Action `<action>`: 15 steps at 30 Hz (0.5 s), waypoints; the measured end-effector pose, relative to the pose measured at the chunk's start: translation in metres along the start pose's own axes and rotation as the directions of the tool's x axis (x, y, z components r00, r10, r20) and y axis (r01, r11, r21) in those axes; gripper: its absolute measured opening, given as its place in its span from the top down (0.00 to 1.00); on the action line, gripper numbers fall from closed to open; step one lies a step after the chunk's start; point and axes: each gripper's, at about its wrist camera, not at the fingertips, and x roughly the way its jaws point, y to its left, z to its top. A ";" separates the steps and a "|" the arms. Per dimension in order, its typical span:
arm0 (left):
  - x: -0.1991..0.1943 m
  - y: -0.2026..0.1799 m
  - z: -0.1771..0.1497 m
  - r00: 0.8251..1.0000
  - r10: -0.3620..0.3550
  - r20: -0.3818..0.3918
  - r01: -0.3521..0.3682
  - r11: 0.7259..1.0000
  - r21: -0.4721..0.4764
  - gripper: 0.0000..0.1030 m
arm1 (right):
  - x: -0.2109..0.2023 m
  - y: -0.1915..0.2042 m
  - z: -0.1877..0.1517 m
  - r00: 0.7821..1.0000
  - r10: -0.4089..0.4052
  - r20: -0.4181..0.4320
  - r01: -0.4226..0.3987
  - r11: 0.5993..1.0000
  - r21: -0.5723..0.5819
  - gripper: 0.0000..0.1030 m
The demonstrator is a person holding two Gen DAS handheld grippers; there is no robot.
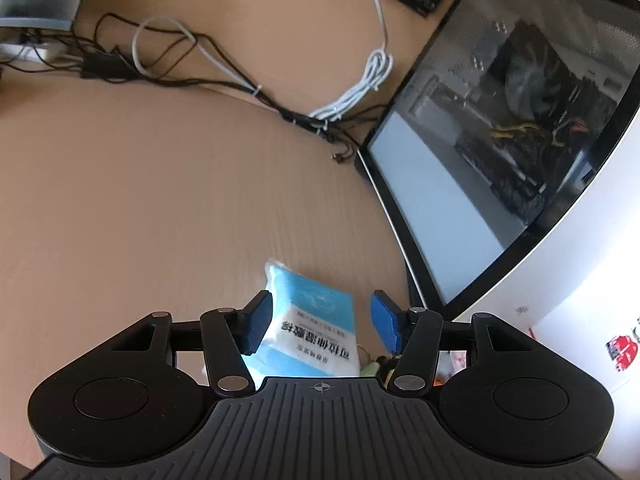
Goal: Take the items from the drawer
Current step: 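Lift the blue packet to the desk with the left tool while the right lifts the purple toy, then release the blue packet beside the green toy and open the left tool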
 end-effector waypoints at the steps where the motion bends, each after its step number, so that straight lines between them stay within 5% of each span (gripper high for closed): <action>1: -0.002 0.000 0.000 1.000 -0.001 -0.011 0.001 1.000 0.004 0.43 | 0.000 0.001 0.000 1.000 0.004 0.003 -0.004 1.000 -0.005 0.39; 8: -0.029 -0.016 -0.031 0.994 -0.061 -0.093 0.059 0.998 -0.028 0.43 | 0.005 -0.001 0.003 1.000 0.012 0.013 -0.012 1.000 -0.009 0.39; 15: -0.047 -0.032 -0.092 0.964 -0.117 -0.238 0.113 0.993 -0.032 0.43 | 0.014 -0.016 0.031 0.997 -0.031 0.073 0.032 0.999 -0.020 0.39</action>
